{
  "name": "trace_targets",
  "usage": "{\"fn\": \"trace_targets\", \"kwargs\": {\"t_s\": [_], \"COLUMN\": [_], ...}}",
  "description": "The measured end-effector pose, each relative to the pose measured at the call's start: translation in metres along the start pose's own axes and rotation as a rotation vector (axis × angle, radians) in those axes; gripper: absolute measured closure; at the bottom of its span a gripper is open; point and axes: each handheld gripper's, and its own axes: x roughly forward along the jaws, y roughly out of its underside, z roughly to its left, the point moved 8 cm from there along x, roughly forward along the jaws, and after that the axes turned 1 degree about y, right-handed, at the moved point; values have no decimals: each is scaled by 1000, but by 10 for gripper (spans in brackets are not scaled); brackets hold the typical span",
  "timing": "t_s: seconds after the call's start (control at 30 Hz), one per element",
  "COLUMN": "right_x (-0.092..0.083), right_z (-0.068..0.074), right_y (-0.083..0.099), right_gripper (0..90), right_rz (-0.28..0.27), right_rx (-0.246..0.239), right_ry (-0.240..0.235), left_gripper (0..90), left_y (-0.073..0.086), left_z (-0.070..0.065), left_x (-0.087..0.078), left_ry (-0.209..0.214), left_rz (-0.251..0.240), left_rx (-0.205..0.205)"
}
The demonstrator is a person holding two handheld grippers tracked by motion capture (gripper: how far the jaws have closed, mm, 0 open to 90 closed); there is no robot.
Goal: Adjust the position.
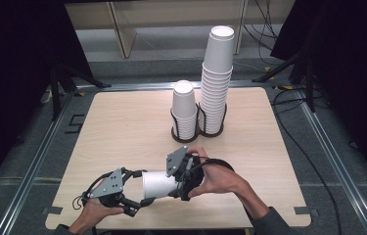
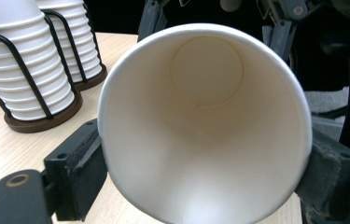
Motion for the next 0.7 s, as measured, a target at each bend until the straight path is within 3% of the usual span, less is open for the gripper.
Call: {"fn": "trace_targets", "kwargs": {"t_s": [0.07, 0.13, 0.27, 0.37, 0.53, 0.57, 0.63, 0.7], "right_x": [4, 8, 17, 23, 26, 26, 27, 26], "right_z": [2, 0, 3, 5, 5, 6, 6, 5], "right_y": [-1, -1, -1, -2, -1, -1, -1, -1], "right_gripper": [164, 164, 174, 206, 231, 231, 227, 227], "right_rz": [13, 40, 71, 75, 71, 65, 48, 26], "right_rx": [-15, -55, -81, -84, -104, -103, -98, -90], "right_ry": [2, 23, 15, 4, -7, -15, -17, -17], "left_gripper": [142, 142, 142, 141, 133, 121, 95, 79], "left_y": [1, -1, -1, -1, 2, 1, 4, 2], "left_z": [0, -2, -3, -3, -3, -4, -1, 0], "left_x": [0, 3, 4, 4, 4, 5, 3, 3], "left_ry": [-2, 3, 4, 6, 12, 24, 19, 8], "left_rz": [19, -6, 1, 12, 28, 5, 0, -42], "left_rx": [12, -5, -6, 8, -5, -21, -27, -55]}}
